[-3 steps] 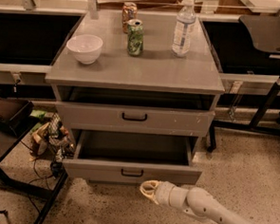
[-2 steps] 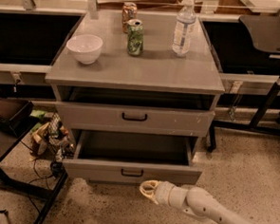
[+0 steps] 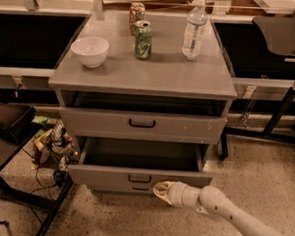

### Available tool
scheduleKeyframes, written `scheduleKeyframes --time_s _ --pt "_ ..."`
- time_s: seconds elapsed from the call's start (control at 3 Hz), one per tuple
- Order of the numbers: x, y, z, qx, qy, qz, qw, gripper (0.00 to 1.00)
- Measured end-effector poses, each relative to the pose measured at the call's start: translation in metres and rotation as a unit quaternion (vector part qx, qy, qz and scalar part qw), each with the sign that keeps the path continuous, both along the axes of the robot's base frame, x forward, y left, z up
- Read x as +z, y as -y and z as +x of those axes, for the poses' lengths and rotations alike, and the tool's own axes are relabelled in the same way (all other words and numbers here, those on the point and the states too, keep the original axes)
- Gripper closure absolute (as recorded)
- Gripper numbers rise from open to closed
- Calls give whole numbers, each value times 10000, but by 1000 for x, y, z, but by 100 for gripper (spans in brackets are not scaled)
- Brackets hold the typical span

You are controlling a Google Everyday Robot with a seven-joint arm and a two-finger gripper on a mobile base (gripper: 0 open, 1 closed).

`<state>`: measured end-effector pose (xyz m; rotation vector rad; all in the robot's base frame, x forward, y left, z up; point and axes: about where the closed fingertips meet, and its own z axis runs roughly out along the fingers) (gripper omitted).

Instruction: Close middle drawer

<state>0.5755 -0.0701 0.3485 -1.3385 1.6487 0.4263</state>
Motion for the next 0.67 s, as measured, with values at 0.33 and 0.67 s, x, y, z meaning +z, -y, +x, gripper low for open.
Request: scheduleKeyframes --time_s 0.33,0.67 --pt "-9 20 24 -78 32 -84 9999 100" --pt "-9 20 22 -78 32 -84 9999 100"
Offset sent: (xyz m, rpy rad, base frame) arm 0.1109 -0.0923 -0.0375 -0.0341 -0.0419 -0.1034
